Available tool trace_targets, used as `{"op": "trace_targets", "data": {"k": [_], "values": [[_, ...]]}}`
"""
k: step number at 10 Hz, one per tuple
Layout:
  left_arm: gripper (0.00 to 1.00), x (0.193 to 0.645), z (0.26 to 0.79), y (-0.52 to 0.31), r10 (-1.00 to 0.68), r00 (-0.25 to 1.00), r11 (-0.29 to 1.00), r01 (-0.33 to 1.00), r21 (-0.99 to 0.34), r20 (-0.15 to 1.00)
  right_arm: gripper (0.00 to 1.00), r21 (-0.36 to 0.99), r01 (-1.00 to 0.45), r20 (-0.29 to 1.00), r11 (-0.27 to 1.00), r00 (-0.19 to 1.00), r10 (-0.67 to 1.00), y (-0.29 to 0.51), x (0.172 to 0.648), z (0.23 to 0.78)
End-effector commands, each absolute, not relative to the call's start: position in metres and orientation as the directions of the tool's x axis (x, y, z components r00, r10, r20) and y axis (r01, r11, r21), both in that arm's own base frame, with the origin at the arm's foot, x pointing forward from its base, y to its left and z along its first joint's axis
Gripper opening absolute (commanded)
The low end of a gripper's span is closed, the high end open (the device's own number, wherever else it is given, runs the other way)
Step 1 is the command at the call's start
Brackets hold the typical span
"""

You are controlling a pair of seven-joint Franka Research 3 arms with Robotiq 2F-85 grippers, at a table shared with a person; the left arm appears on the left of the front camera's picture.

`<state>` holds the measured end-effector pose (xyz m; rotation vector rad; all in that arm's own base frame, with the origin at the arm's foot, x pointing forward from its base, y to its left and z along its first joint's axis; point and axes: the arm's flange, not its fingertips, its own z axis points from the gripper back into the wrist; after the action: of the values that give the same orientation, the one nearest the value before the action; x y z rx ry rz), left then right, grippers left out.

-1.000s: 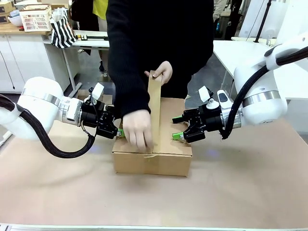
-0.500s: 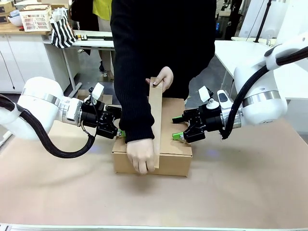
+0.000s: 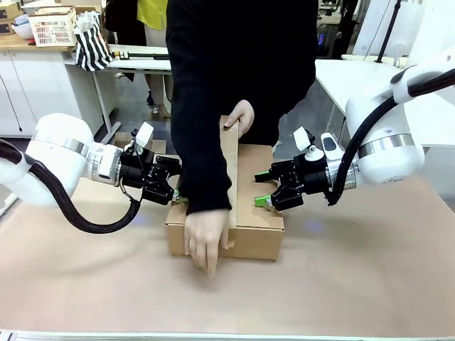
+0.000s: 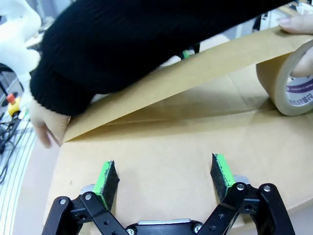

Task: Pack the gift set into the box.
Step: Press and hold the closed box until the human finishes sealing it.

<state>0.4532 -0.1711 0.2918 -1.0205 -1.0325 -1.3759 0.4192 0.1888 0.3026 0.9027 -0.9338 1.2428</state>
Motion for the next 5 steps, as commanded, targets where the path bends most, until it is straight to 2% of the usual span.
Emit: {"op": "trace_targets", "data": {"k": [1,5], "values": [[1.0,0.4518,0.2889,-0.1704,-0.255,-0.048,-0.04,0.998,0.039,0.966,1.0,0.067,-0.992,0.932,0.111,0.102,0.349,0.1878,0.4185,0.3008],[1.0,0.4518,0.2889,-0.1704,-0.255,-0.048,-0.04,0.998,0.039,0.966,1.0,0.067,-0.992,0.932,0.111,0.102,0.349,0.1878,0.4185,0.3008]]}}
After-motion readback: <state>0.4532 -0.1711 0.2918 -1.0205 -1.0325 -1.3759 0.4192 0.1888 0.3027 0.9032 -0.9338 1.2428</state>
